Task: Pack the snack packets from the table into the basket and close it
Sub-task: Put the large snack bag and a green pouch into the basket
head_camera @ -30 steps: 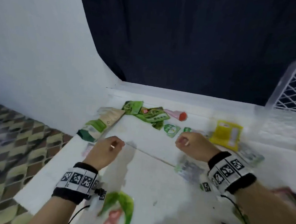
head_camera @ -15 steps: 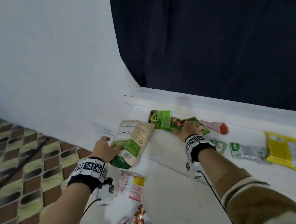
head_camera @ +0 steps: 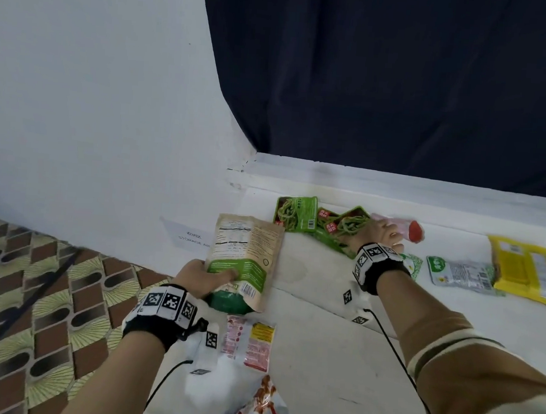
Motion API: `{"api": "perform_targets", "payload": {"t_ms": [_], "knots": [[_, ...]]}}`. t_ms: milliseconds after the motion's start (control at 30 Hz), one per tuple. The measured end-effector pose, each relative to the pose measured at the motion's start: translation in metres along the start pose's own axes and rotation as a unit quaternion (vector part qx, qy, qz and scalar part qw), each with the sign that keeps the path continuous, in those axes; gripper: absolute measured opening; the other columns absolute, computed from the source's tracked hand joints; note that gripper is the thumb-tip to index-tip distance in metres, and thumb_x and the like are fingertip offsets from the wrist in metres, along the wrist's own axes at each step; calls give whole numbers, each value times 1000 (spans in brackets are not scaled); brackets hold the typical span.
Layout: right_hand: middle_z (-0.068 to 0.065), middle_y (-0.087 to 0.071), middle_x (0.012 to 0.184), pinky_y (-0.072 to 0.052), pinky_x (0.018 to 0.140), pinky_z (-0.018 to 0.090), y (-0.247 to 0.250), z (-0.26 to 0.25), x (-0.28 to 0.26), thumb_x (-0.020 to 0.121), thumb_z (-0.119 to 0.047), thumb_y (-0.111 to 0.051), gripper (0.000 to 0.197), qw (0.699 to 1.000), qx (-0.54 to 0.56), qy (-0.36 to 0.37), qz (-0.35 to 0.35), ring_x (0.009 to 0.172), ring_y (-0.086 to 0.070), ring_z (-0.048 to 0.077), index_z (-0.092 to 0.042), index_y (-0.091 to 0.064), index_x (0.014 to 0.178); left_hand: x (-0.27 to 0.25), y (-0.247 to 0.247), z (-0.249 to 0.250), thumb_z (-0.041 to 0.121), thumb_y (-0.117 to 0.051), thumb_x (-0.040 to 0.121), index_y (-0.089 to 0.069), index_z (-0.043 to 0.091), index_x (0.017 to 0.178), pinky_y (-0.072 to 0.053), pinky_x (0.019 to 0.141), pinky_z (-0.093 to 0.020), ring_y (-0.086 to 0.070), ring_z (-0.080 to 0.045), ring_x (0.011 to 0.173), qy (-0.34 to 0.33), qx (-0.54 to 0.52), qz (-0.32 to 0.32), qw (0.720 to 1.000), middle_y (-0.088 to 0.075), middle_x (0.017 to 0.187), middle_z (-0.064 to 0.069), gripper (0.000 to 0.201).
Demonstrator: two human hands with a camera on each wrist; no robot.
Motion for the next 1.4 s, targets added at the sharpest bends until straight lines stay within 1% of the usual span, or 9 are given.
{"api": "perform_targets", "payload": {"t_ms": [67, 300, 433, 533, 633, 800, 1133, 1300, 1400], "knots": [[23, -44, 138, -36, 103, 47, -2, 0, 3, 78, -29, -75, 87, 999, 42, 0, 1, 125, -45, 38, 3, -26, 142, -5, -4, -2, 34, -79, 72, -67, 8, 89, -48, 45, -17, -66, -7, 52, -10, -36, -11, 999, -72, 74, -2, 33], [18, -63, 117, -53, 89, 38, 9, 23, -5, 74, -14, -79, 56, 981, 122, 98, -113, 109, -61, 33, 5, -53, 119, 11, -9, -14, 55, -86, 49, -57, 17, 112, -59, 81, -46, -73, -20, 90, -112, -67, -44, 990, -75, 100, 0, 79], [11, -66, 87, -54, 68, 32, 50, 50, -20, 88, -10, -58, 8, 944, 234, 169, -158, 78, -64, 24, -3, -62, 91, -46, -23, 36, 31, -81, 71, -62, 19, 109, -58, 84, -40, -72, -13, 90, -178, -66, -20, 982, -76, 97, 5, 44], [9, -61, 82, -49, 62, 29, 102, 89, -29, 95, -15, -47, 16, 925, 298, 204, -118, 72, -58, 24, -5, -58, 91, -90, -51, 85, 9, -71, 82, -56, 29, 94, -58, 76, -26, -71, -5, 82, -242, -104, -33, 964, -75, 81, 18, 28], [8, -64, 106, -50, 89, 40, 161, 149, -25, 97, -19, -45, 23, 921, 317, 217, -58, 97, -60, 26, -9, -57, 114, -124, -90, 133, 12, -74, 79, -43, 26, 117, -56, 87, -35, -68, -12, 99, -295, -153, -58, 941, -69, 107, 7, 51], [4, -65, 108, -48, 93, 37, 259, 280, -2, 97, -18, -47, 13, 918, 348, 190, 0, 100, -61, 23, -20, -54, 109, -183, -182, 222, 13, -73, 80, -22, 51, 138, -56, 88, -35, -63, -12, 112, -396, -167, -125, 894, -55, 131, 13, 86], [14, -69, 113, -53, 91, 53, 406, 554, 84, 82, -8, -70, 50, 935, 317, 138, -77, 101, -67, 36, -20, -47, 125, -298, -421, 381, 10, -66, 86, -39, 25, 139, -45, 88, -5, -46, 30, 103, -498, -174, -164, 834, -43, 120, 36, 61], [8, -59, 122, -51, 90, 37, 429, 616, 142, 82, -10, -71, 47, 965, 171, 171, -99, 105, -59, 25, -17, -54, 126, -322, -485, 414, 15, -68, 85, -41, 37, 134, -40, 110, -39, -46, 1, 128, -490, -170, -169, 838, -44, 129, 32, 60], [12, -56, 124, -47, 83, 31, 418, 616, 176, 81, -11, -72, 49, 973, 42, 205, -98, 99, -51, 22, -12, -53, 126, -328, -499, 424, 12, -66, 86, -40, 31, 138, -40, 110, -38, -45, 14, 121, -476, -174, -152, 849, -43, 125, 36, 61]]}}
Point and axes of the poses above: each hand's wrist, its own x-axis towards the middle knuckle, its own y-axis out of the back of the hand, z = x × y, the point moved 1 cm from there along x, towards the middle knuckle
